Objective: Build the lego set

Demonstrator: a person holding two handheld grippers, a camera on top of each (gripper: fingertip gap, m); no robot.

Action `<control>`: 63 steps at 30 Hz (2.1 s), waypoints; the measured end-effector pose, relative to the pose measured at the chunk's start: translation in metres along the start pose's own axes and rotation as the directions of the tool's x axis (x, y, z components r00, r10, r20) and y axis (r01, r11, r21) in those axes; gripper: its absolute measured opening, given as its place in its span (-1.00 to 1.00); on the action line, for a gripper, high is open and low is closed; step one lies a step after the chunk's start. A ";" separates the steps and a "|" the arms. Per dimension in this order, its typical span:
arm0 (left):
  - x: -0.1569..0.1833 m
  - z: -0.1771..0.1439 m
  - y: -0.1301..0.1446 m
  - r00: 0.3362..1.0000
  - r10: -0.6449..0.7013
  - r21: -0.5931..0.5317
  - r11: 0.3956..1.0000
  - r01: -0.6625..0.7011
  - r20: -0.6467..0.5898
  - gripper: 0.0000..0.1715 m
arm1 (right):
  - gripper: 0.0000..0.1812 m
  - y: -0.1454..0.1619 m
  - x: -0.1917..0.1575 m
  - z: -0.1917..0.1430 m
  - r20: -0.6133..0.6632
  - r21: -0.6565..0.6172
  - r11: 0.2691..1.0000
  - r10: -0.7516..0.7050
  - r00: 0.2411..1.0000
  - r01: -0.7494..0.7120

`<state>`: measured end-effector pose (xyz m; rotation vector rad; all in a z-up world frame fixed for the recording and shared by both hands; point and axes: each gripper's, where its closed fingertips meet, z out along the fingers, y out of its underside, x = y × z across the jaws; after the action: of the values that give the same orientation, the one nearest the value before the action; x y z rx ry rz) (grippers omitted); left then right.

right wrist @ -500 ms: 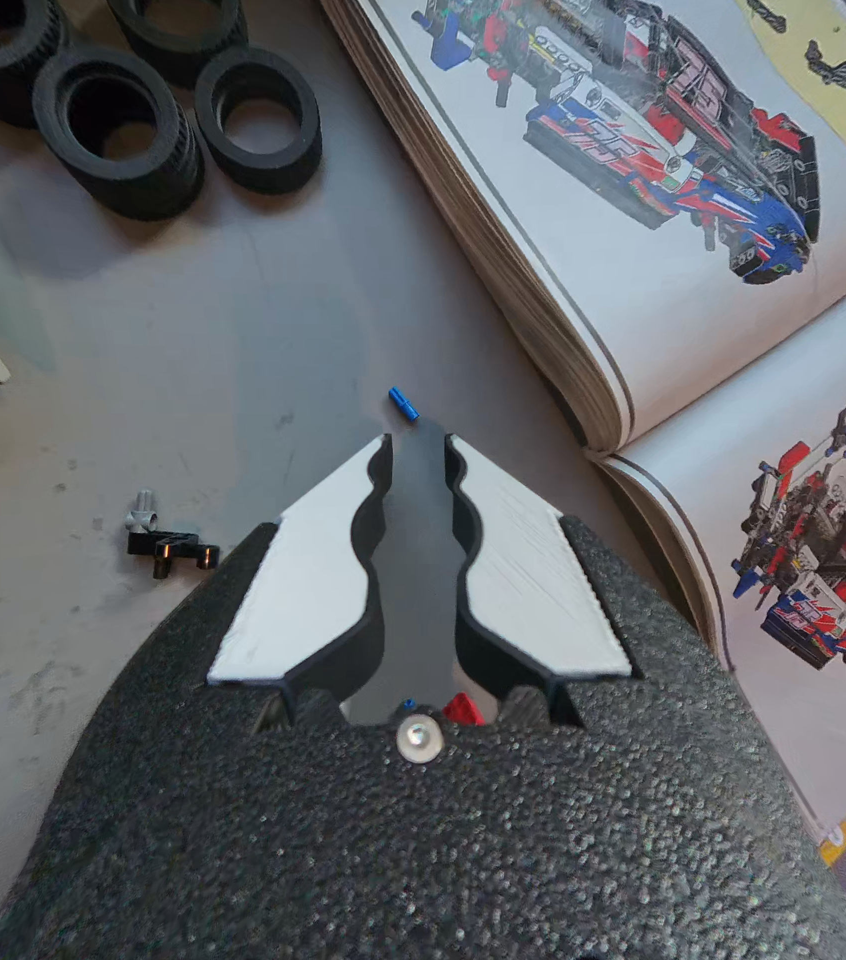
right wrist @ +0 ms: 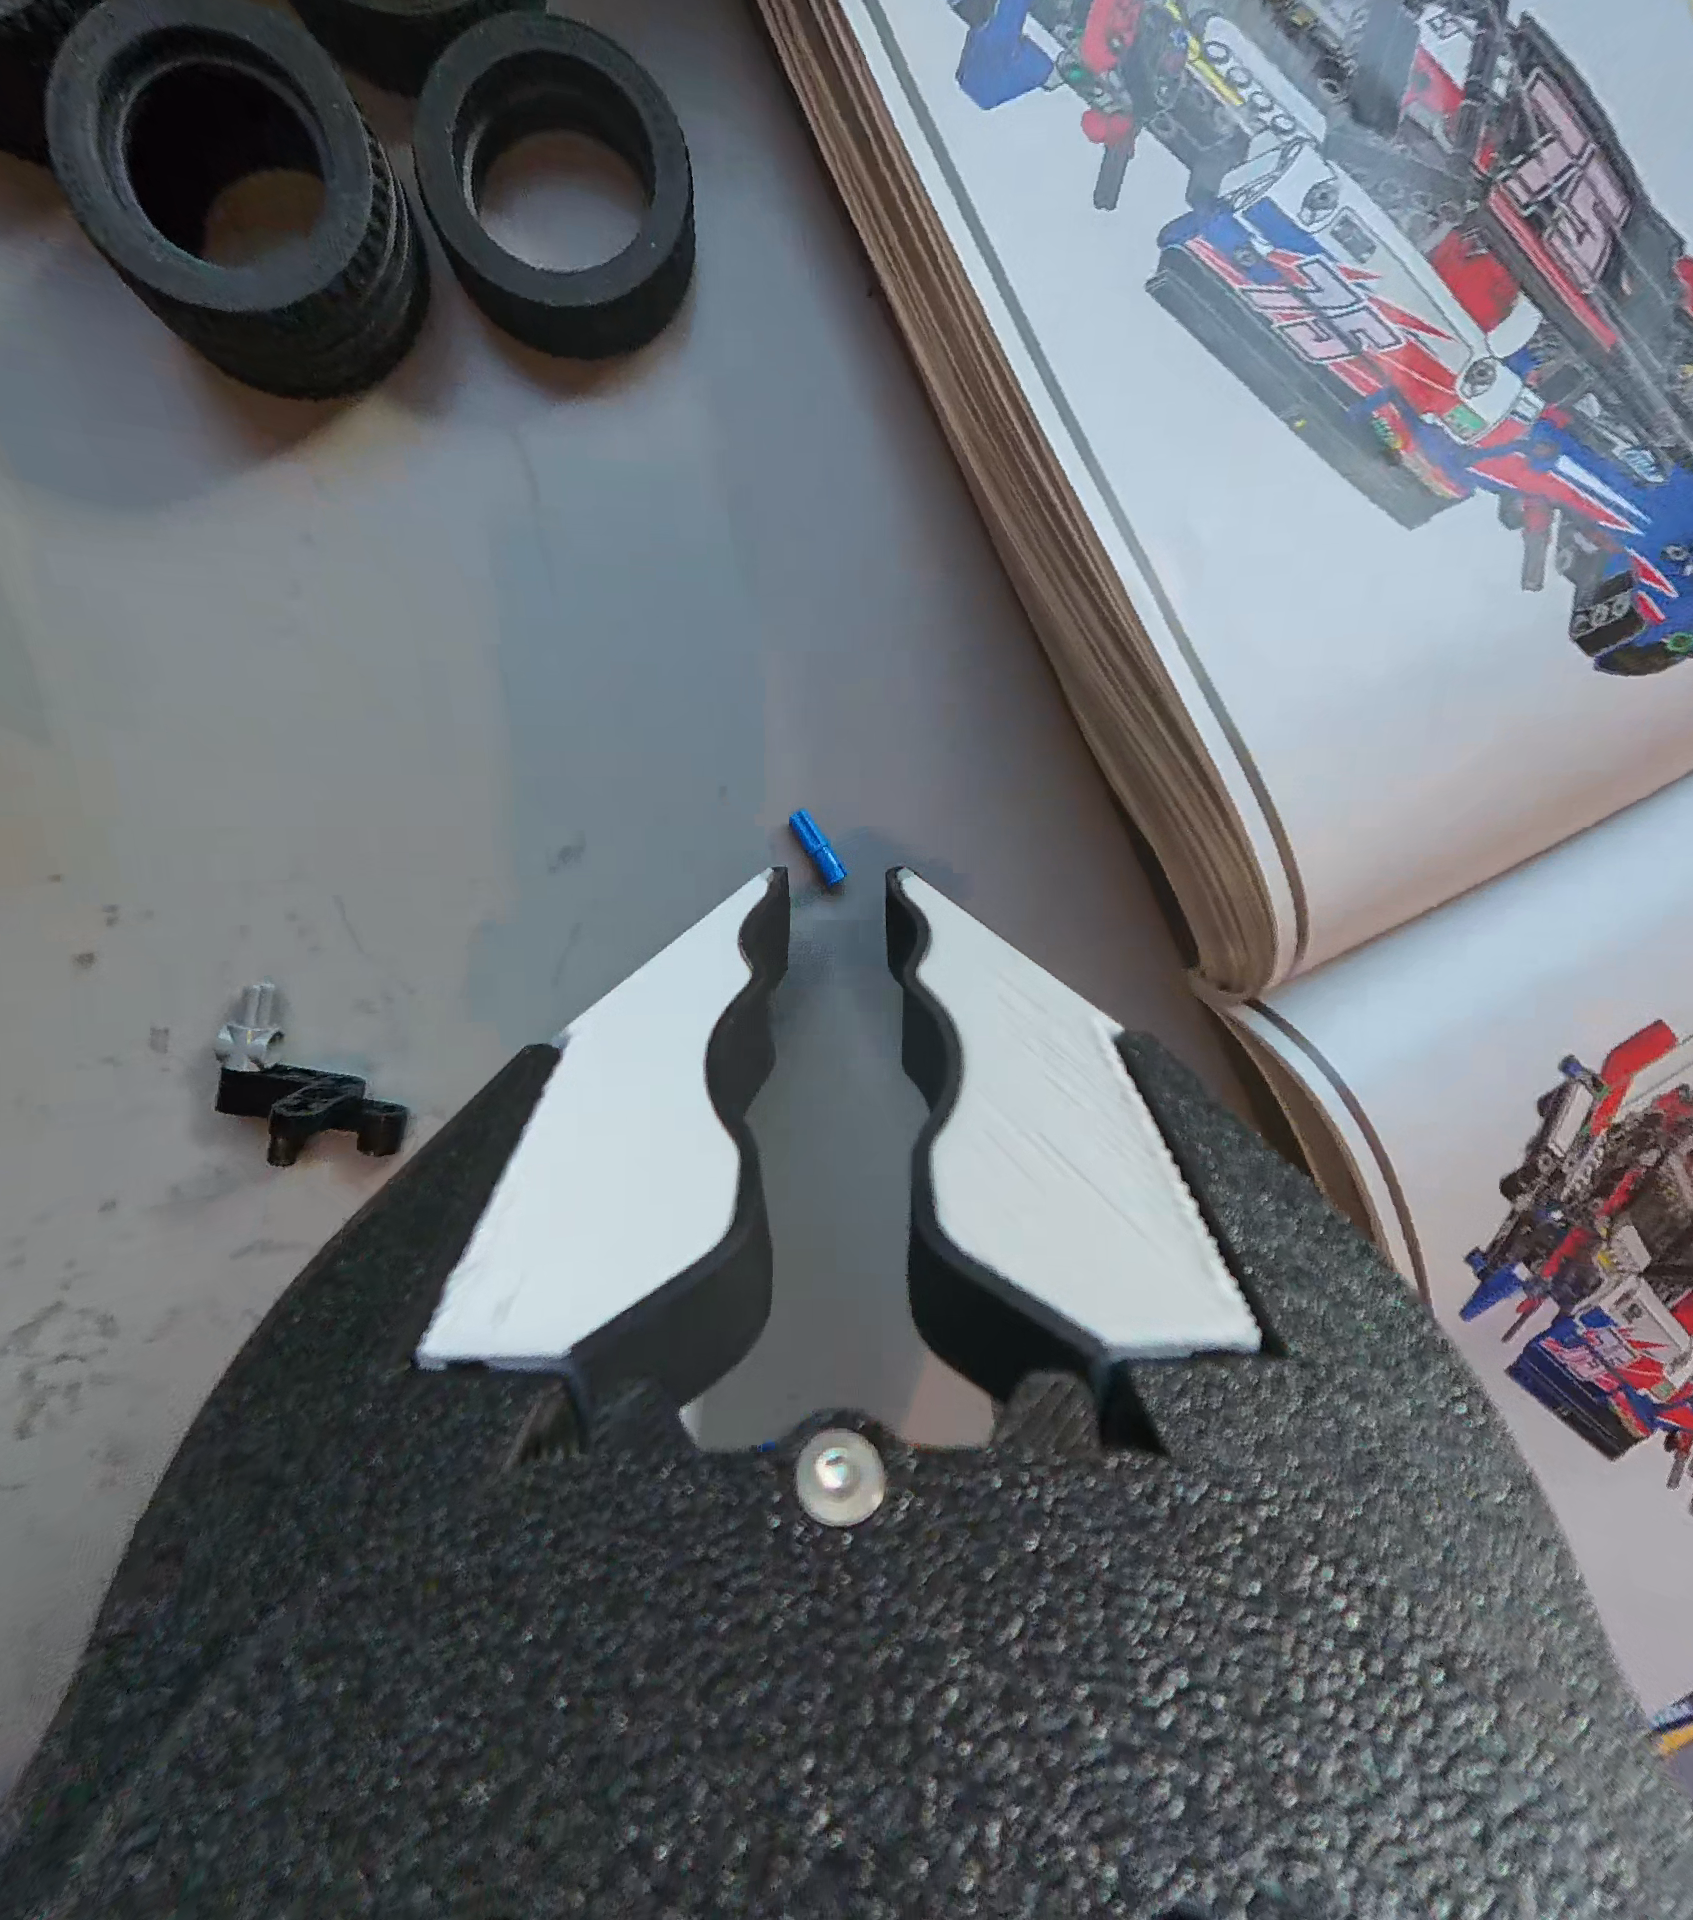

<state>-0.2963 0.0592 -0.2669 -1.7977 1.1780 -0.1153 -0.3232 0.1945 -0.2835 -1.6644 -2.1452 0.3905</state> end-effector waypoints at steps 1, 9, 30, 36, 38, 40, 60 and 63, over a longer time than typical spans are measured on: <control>0.000 0.000 0.000 1.000 0.021 -0.003 1.000 -0.021 0.020 -0.86 | -0.81 0.002 0.002 0.000 0.002 -0.017 1.000 -0.005 1.000 0.005; -0.068 -0.097 -0.033 0.896 -0.099 0.312 0.949 -0.046 0.433 -0.93 | -0.82 0.011 0.011 -0.029 0.006 0.013 0.999 0.037 0.999 -0.037; -0.070 -0.134 -0.030 0.840 -0.531 0.537 0.680 0.499 -0.109 -0.49 | -0.82 0.083 0.007 -0.094 -0.065 -0.186 0.976 0.101 0.993 -0.111; -0.045 -0.108 -0.012 0.851 -0.512 0.384 0.767 0.514 -0.116 -0.46 | -0.89 0.080 0.009 -0.104 -0.098 -0.097 0.983 0.147 0.984 -0.156; -0.037 -0.112 -0.010 0.864 -0.488 0.379 0.782 0.495 -0.122 -0.43 | -0.84 0.062 0.001 -0.091 -0.068 -0.072 0.991 0.109 0.992 -0.114; -0.038 -0.123 -0.010 0.881 -0.464 0.426 0.782 0.456 -0.090 -0.43 | -0.84 0.047 -0.007 -0.070 -0.042 -0.086 0.995 0.042 0.998 -0.046; -0.040 -0.144 0.044 0.818 -0.570 0.314 0.793 0.523 0.075 -0.47 | -0.87 -0.004 -0.002 0.008 0.183 -0.101 0.990 -0.084 0.979 0.104; -0.042 -0.142 0.045 0.820 -0.568 0.308 0.794 0.524 0.073 -0.47 | -0.95 -0.002 -0.008 0.008 0.216 -0.109 0.987 -0.090 0.972 0.115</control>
<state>-0.4237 -0.0057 -0.2065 -1.8067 0.4617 -0.4426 -0.3275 0.1864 -0.2909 -1.6303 -2.4433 0.4309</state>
